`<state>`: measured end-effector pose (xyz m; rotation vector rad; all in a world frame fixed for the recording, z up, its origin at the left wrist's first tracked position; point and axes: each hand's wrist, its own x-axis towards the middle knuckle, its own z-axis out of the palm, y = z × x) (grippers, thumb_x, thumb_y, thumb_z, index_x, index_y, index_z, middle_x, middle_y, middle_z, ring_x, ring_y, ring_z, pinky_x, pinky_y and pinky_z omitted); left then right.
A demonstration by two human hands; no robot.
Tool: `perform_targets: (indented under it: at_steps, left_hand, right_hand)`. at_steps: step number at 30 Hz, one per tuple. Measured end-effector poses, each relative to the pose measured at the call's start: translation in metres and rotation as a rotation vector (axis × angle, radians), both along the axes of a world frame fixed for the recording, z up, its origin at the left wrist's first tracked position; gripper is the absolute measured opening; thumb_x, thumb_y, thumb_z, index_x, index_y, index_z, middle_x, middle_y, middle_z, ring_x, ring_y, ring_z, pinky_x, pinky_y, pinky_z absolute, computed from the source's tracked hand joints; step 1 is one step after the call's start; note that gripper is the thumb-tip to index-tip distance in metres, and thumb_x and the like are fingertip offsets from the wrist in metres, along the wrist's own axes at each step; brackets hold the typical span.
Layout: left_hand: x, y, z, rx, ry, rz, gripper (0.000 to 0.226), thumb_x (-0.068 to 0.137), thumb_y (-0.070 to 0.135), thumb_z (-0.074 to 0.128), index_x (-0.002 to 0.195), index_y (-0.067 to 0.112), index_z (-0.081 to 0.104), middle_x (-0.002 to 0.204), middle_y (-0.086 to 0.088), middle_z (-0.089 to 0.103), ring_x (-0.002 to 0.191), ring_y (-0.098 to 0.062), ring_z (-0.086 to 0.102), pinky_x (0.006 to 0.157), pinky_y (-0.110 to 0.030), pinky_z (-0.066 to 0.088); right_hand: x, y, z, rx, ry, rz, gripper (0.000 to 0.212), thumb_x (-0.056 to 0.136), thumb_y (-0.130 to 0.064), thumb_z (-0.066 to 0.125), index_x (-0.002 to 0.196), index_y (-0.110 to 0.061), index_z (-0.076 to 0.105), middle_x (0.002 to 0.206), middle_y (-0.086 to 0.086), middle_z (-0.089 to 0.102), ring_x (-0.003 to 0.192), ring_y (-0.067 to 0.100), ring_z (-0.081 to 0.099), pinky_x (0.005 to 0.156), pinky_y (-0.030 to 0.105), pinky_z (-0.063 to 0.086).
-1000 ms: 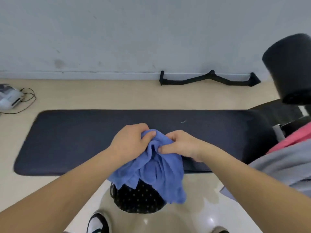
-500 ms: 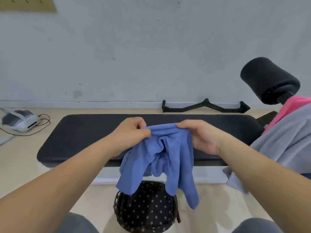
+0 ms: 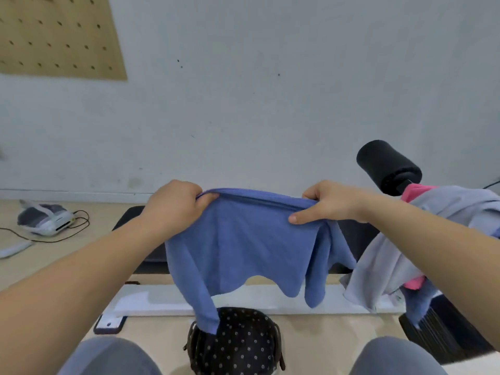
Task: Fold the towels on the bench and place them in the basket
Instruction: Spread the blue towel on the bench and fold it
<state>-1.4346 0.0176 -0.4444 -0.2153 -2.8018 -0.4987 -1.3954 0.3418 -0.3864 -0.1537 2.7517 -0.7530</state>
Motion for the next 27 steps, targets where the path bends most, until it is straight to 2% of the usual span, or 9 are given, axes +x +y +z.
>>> perform_targets:
  at_steps: [4, 6, 9, 13, 16, 19, 21, 23, 27]
  left_hand:
    - [0.002, -0.022, 0.001, -0.083, -0.025, 0.033, 0.06, 0.1, 0.059, 0.041, 0.061, 0.015, 0.053, 0.061, -0.002, 0.058, 0.063, -0.025, 0.058, 0.054, -0.031, 0.037]
    - [0.005, -0.022, -0.006, -0.089, -0.028, 0.047, 0.058, 0.101, 0.058, 0.043, 0.064, 0.014, 0.053, 0.063, -0.002, 0.059, 0.063, -0.024, 0.058, 0.053, -0.031, 0.036]
    - [0.002, -0.021, -0.017, 0.017, -0.062, 0.024, 0.053, 0.097, 0.055, 0.053, 0.065, 0.014, 0.047, 0.064, -0.004, 0.056, 0.06, -0.024, 0.053, 0.053, -0.032, 0.035]
    - [-0.006, -0.03, -0.032, -0.008, -0.2, -0.073, 0.045, 0.086, 0.057, 0.071, 0.074, 0.018, 0.051, 0.069, 0.001, 0.06, 0.065, -0.022, 0.054, 0.057, -0.034, 0.04]
    - [-0.018, -0.032, -0.045, -0.137, -0.243, -0.121, 0.038, 0.084, 0.059, 0.071, 0.077, 0.025, 0.056, 0.072, 0.006, 0.063, 0.069, -0.017, 0.058, 0.063, -0.035, 0.047]
    - [-0.038, -0.041, -0.059, -0.325, -0.321, -0.161, 0.026, 0.088, 0.046, 0.066, 0.073, 0.028, 0.055, 0.074, 0.007, 0.062, 0.073, -0.015, 0.059, 0.065, -0.034, 0.047]
    - [-0.055, -0.054, -0.072, -0.429, -0.415, -0.142, 0.017, 0.087, 0.03, 0.059, 0.071, 0.027, 0.055, 0.076, 0.007, 0.061, 0.074, -0.015, 0.059, 0.067, -0.036, 0.052]
    - [-0.073, -0.066, -0.085, -0.446, -0.442, -0.057, 0.015, 0.086, 0.024, 0.053, 0.073, 0.029, 0.056, 0.082, 0.009, 0.06, 0.078, -0.016, 0.059, 0.073, -0.039, 0.055]
    - [-0.111, -0.063, -0.099, -0.264, -0.263, 0.149, 0.02, 0.094, 0.028, 0.05, 0.076, 0.032, 0.057, 0.088, 0.006, 0.063, 0.082, -0.023, 0.061, 0.072, -0.037, 0.054]
  right_hand:
    - [0.004, 0.004, 0.005, -0.212, -0.035, -0.143, 0.045, 0.078, -0.054, 0.083, 0.067, -0.018, 0.059, 0.068, -0.004, 0.065, 0.062, 0.016, 0.062, 0.065, 0.03, 0.046]
    - [0.004, 0.004, -0.002, -0.254, -0.063, -0.175, 0.03, 0.084, -0.039, 0.075, 0.064, -0.022, 0.061, 0.067, -0.005, 0.064, 0.066, 0.018, 0.06, 0.068, 0.031, 0.045]
    - [-0.002, 0.012, -0.025, 0.053, 0.055, -0.157, 0.008, 0.081, -0.017, 0.063, 0.074, -0.018, 0.066, 0.074, 0.0, 0.067, 0.071, 0.019, 0.057, 0.064, 0.03, 0.044]
    - [-0.015, 0.029, -0.048, 0.582, 0.306, -0.202, 0.009, 0.089, -0.018, 0.059, 0.093, -0.025, 0.062, 0.095, -0.001, 0.064, 0.088, 0.026, 0.062, 0.064, 0.029, 0.041]
    - [-0.04, 0.029, -0.065, 0.708, 0.363, -0.298, 0.025, 0.088, -0.005, 0.055, 0.102, -0.021, 0.067, 0.099, 0.003, 0.063, 0.086, 0.028, 0.057, 0.063, 0.03, 0.04]
    - [-0.068, 0.027, -0.086, 0.489, 0.289, -0.465, 0.022, 0.088, 0.003, 0.054, 0.1, -0.012, 0.065, 0.087, 0.006, 0.055, 0.084, 0.031, 0.059, 0.069, 0.036, 0.049]
    - [-0.087, 0.034, -0.098, 0.114, 0.247, -0.625, 0.011, 0.093, -0.002, 0.056, 0.085, -0.009, 0.058, 0.077, 0.007, 0.052, 0.073, 0.027, 0.062, 0.061, 0.033, 0.054]
    - [-0.103, 0.044, -0.11, -0.106, 0.251, -0.745, 0.023, 0.09, -0.002, 0.056, 0.071, -0.011, 0.048, 0.07, 0.01, 0.054, 0.057, 0.021, 0.056, 0.047, 0.023, 0.047]
    - [-0.134, 0.057, -0.136, 0.268, 0.31, -0.651, 0.009, 0.078, 0.001, 0.053, 0.073, -0.005, 0.057, 0.079, 0.013, 0.06, 0.076, 0.035, 0.062, 0.06, 0.031, 0.051]
